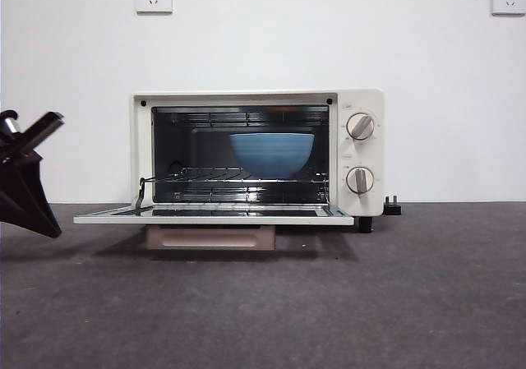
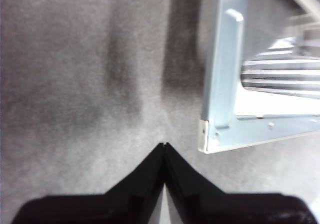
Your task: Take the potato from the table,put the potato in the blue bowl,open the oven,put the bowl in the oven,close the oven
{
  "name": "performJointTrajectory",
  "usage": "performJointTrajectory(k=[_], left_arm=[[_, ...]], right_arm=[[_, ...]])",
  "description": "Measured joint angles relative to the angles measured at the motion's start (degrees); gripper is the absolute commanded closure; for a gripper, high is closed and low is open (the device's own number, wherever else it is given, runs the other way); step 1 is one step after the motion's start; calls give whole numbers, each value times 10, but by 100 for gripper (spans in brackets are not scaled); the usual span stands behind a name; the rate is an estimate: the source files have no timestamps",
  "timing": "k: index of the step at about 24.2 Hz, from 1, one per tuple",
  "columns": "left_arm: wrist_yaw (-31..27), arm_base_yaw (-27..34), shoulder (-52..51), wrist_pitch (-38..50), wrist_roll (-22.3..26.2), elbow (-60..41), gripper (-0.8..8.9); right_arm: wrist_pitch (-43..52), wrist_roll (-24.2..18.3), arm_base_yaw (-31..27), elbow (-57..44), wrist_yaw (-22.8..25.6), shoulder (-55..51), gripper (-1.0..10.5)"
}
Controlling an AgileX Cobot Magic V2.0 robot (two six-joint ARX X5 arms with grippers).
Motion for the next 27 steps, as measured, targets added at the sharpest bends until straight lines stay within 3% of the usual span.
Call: performJointTrajectory(k=[11, 18, 27], left_arm=[[-25, -37, 0, 40, -68, 0, 822], [-24, -37, 3, 48, -88, 0, 822], [29, -37, 40, 54, -95, 0, 822]], right_arm=[[-52, 48, 0, -1, -1, -97, 923], [-52, 75, 0, -2, -16, -131, 923], [-52, 94, 0, -2, -32, -134, 923]])
